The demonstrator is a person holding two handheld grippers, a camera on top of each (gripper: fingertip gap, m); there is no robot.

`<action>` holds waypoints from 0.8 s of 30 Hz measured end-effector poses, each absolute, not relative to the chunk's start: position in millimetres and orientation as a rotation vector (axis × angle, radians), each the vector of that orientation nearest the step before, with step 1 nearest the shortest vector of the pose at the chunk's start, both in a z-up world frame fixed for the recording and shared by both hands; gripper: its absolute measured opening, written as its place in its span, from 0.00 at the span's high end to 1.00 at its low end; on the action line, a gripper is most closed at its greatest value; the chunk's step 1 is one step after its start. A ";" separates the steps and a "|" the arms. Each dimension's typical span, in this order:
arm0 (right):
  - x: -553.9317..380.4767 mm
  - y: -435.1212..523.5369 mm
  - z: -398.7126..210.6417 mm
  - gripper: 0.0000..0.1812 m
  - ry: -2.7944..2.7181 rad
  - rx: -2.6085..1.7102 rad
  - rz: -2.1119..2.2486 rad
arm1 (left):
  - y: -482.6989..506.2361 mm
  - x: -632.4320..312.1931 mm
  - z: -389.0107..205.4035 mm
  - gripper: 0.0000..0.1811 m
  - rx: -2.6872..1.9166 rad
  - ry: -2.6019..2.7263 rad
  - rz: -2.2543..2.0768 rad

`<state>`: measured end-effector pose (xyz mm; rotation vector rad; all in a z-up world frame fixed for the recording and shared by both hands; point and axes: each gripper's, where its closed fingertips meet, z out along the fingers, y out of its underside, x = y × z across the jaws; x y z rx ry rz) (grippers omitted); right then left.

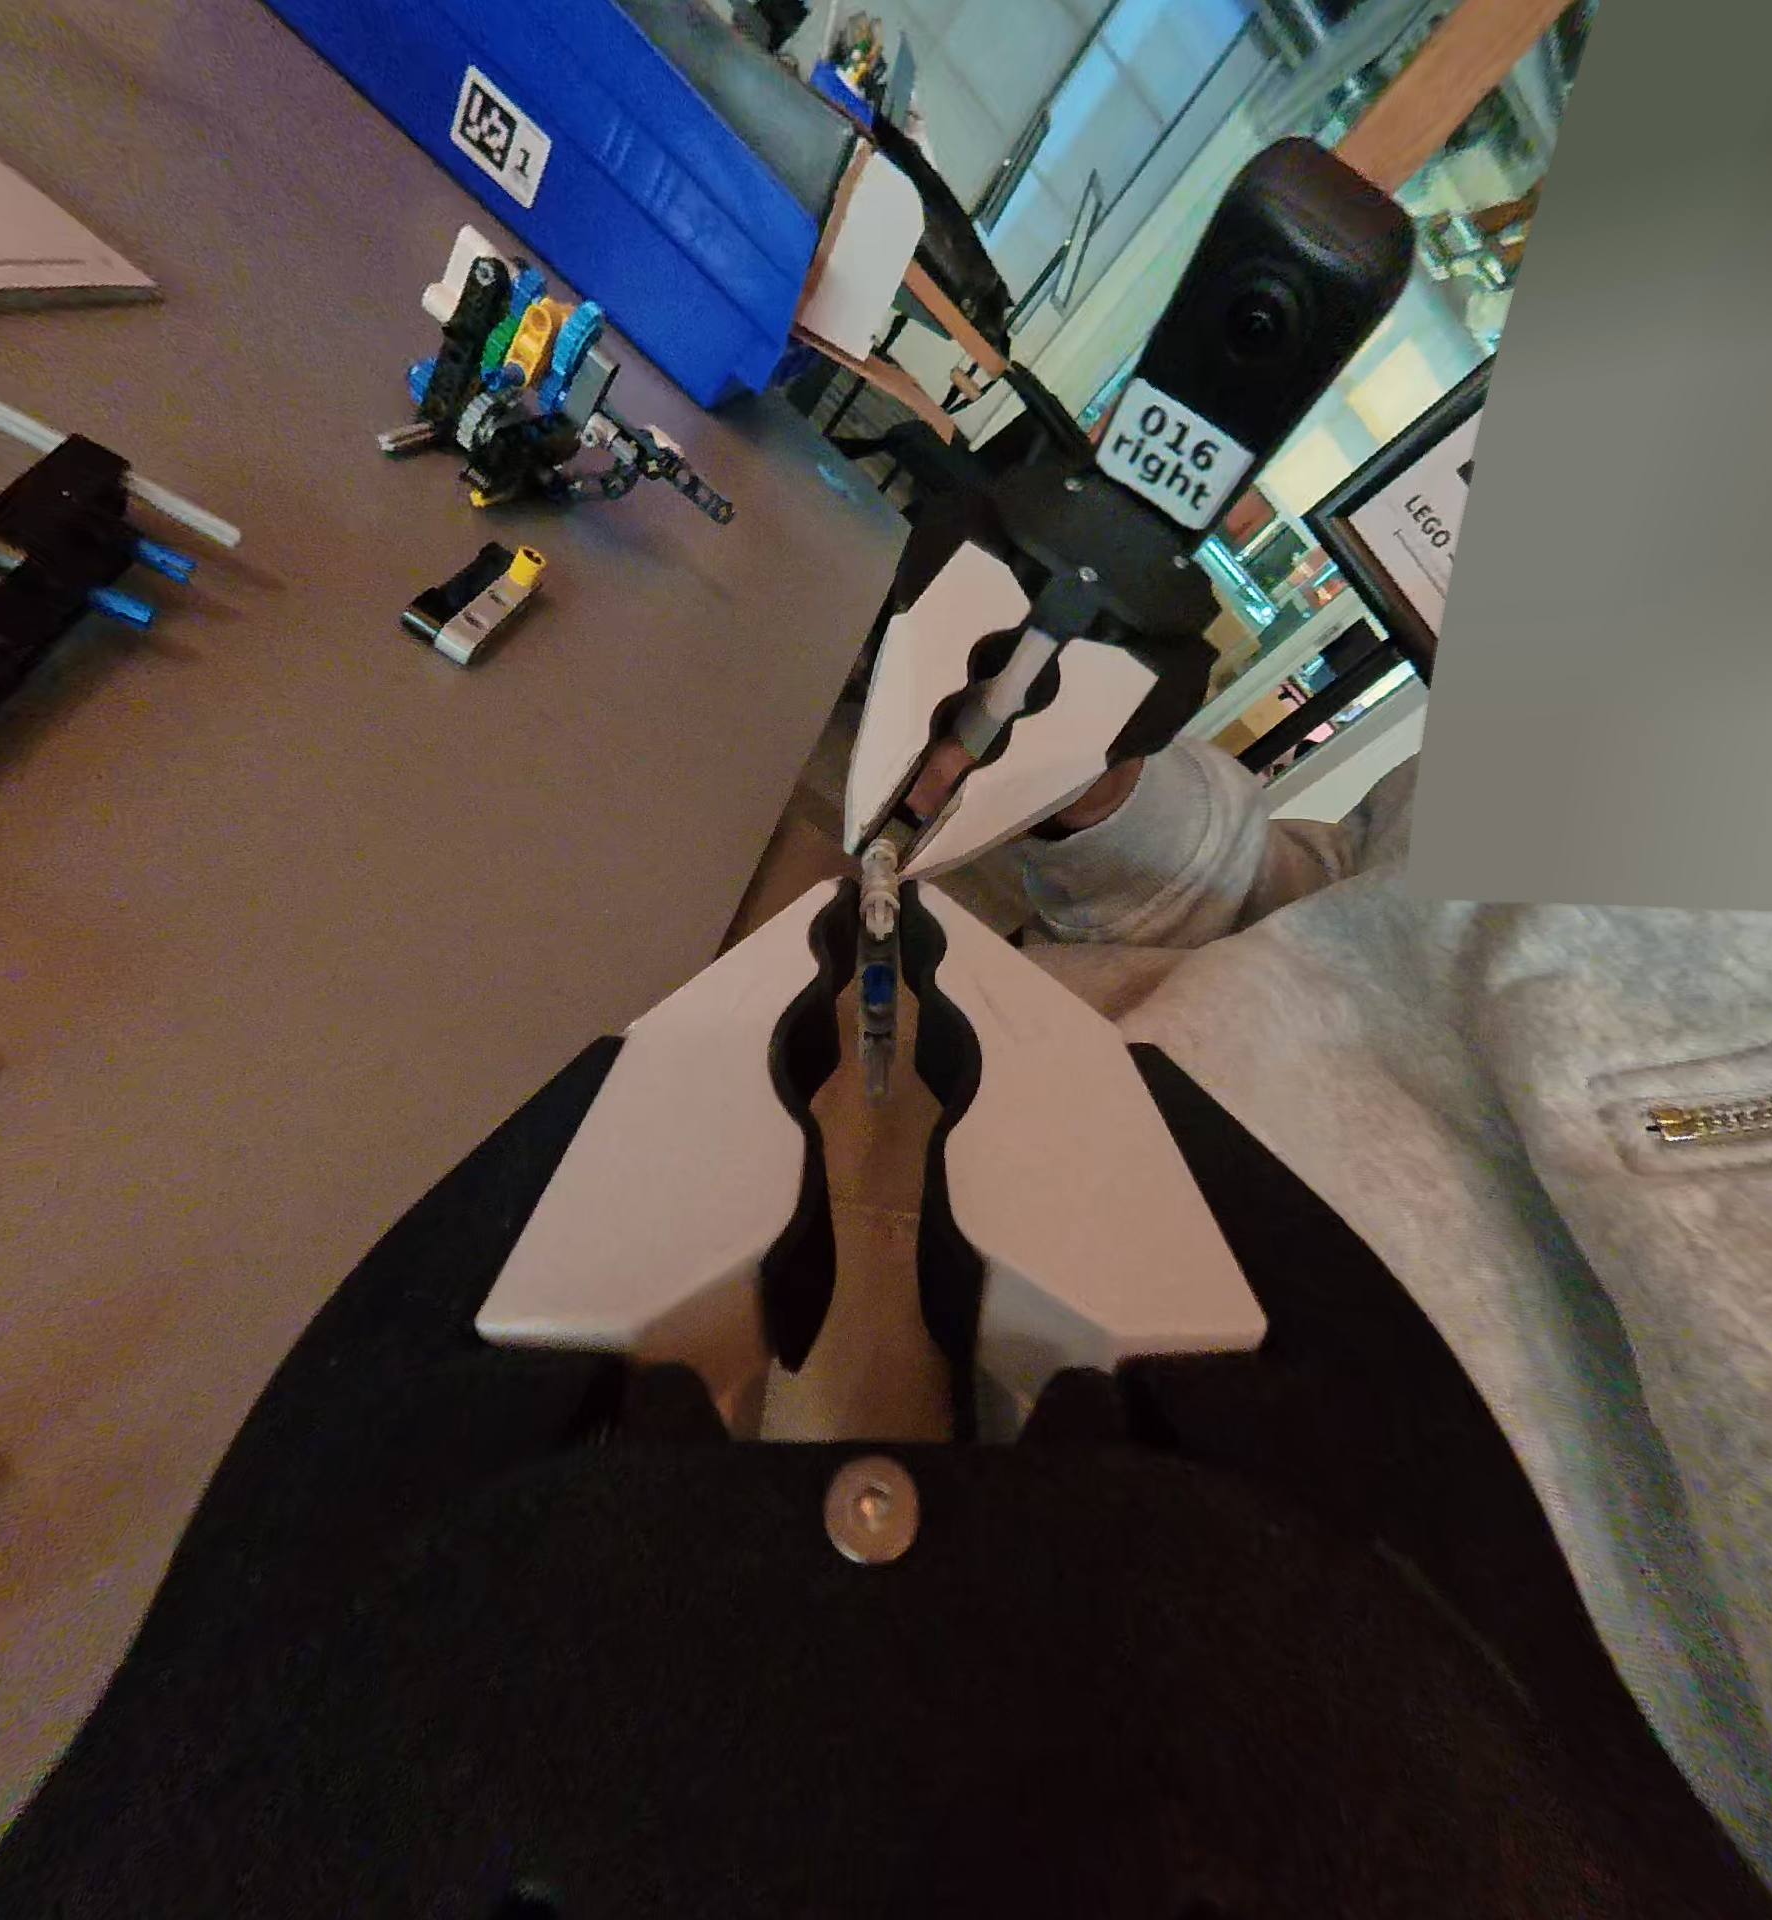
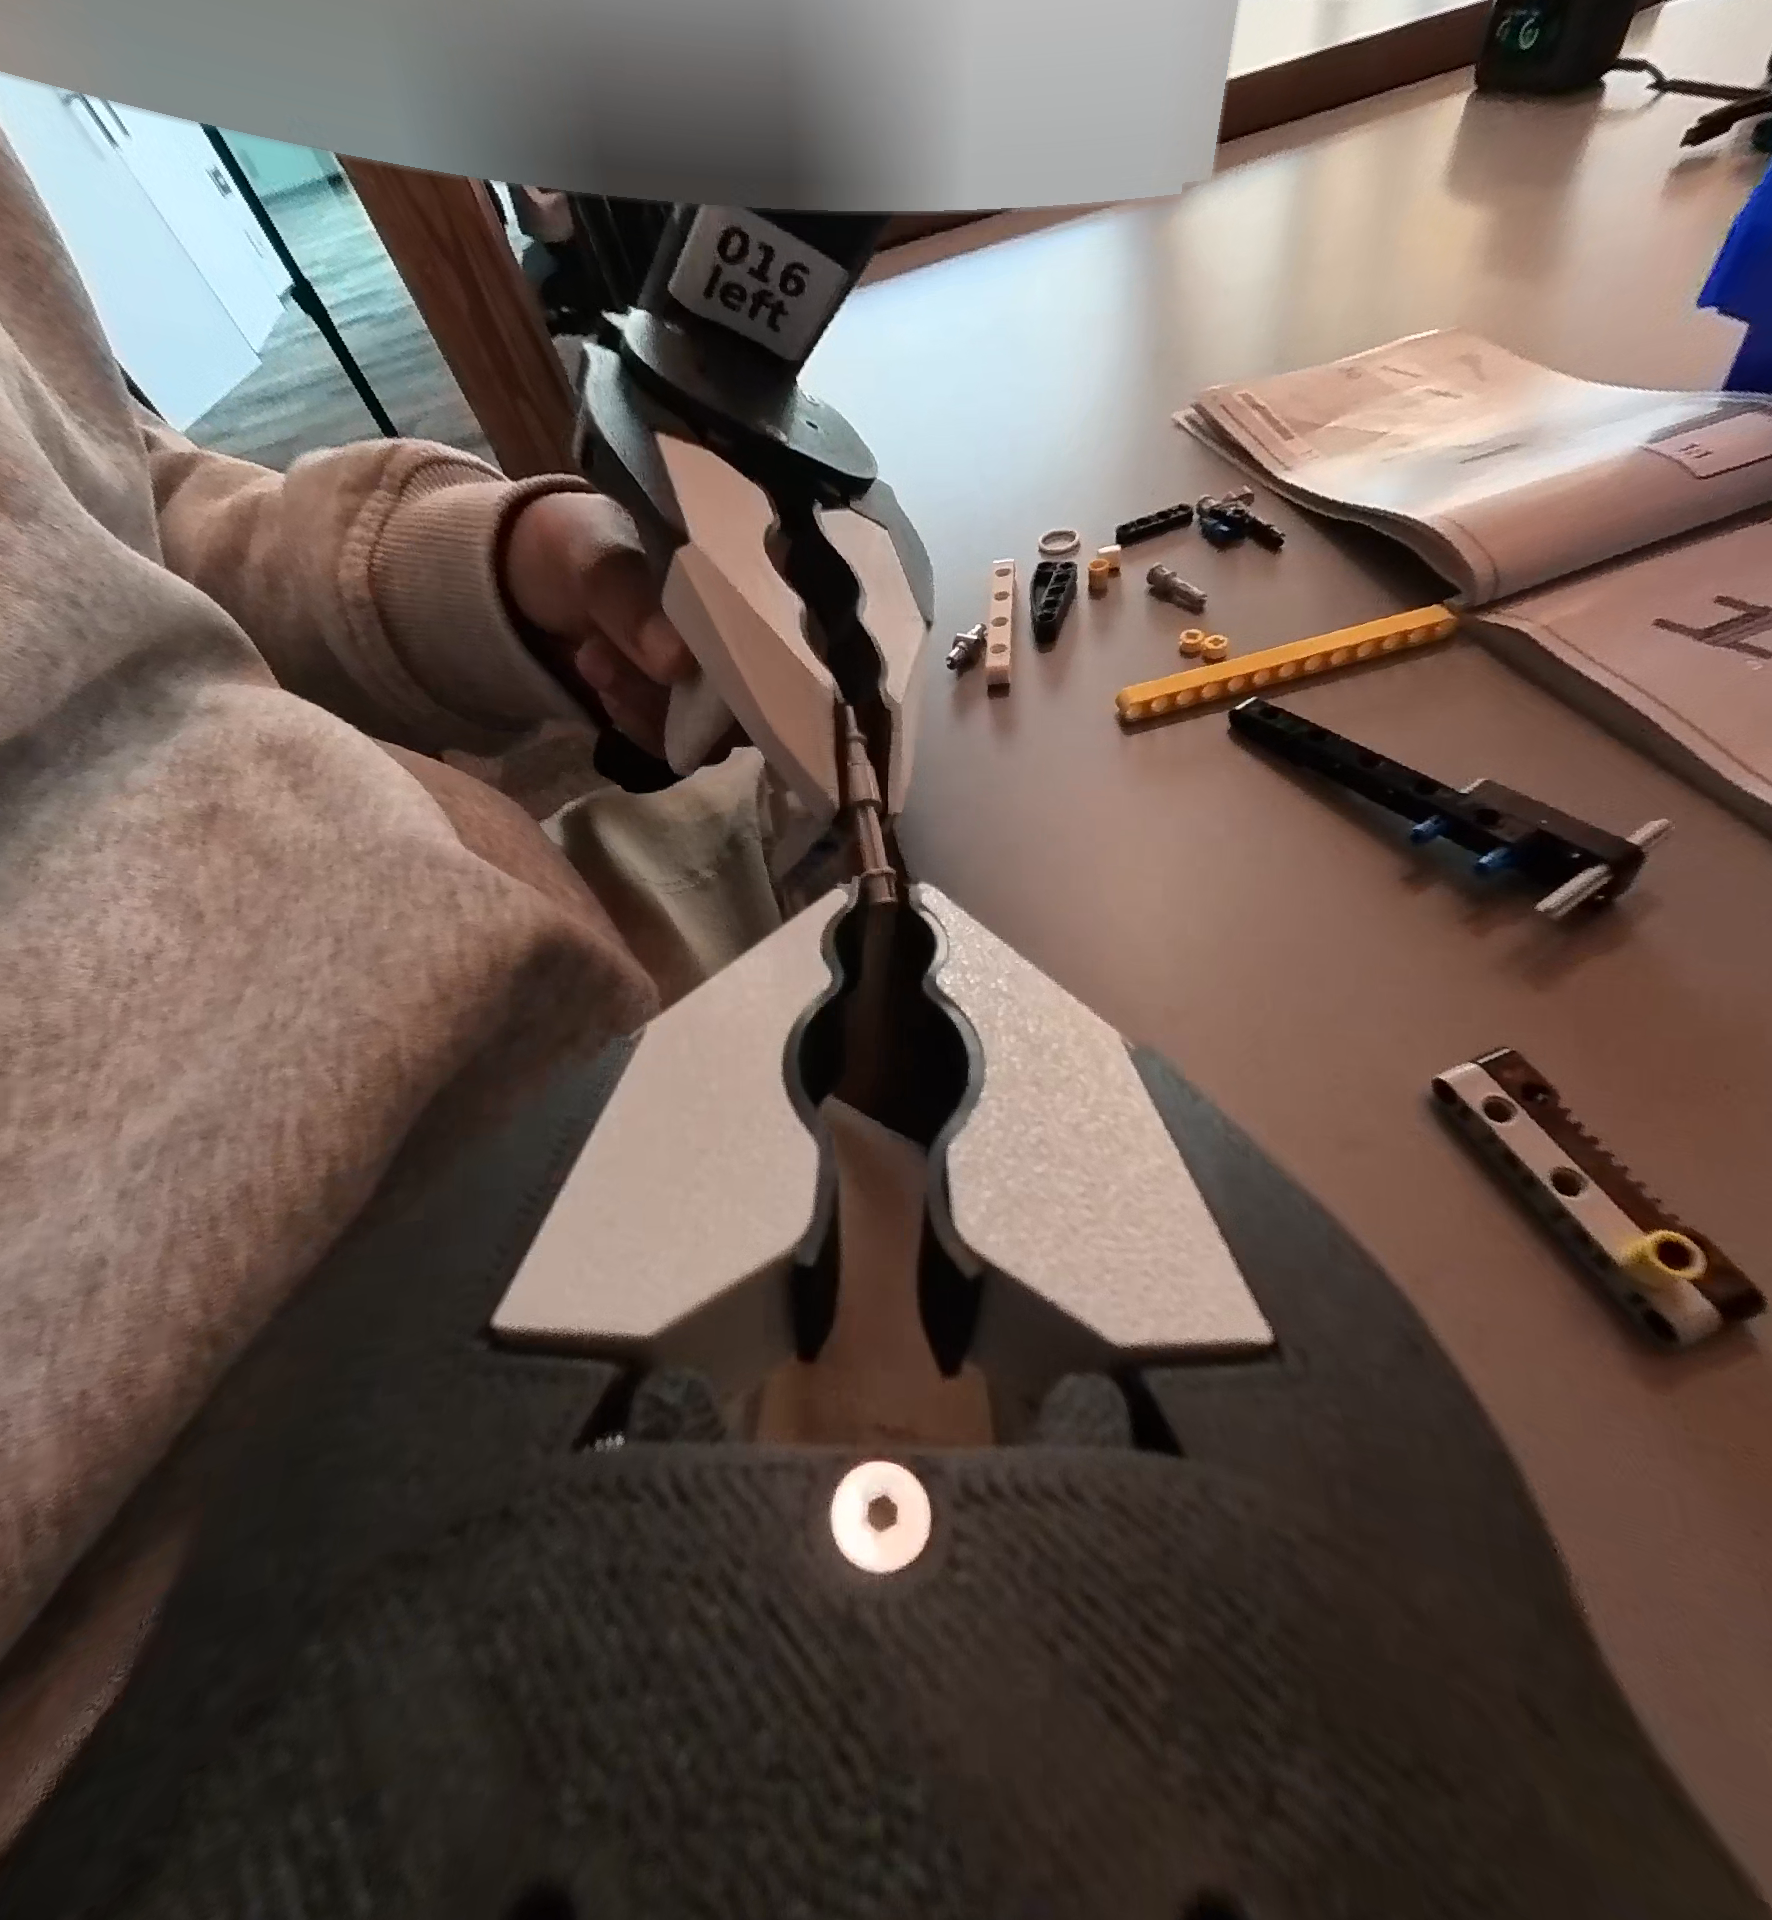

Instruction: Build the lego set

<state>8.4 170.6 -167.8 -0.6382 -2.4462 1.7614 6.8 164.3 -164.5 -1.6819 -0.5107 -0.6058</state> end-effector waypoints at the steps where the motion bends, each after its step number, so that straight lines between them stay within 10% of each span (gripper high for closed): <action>1: 7.9 170.6 -169.7 0.98 -2.452 -0.637 1.739 | 164.5 6.5 -166.3 0.98 -1.692 -0.517 -0.597; 24: 11.5 168.0 -172.2 0.97 -2.466 -0.529 1.631 | 167.2 11.9 -169.6 0.98 -1.720 -0.516 -0.637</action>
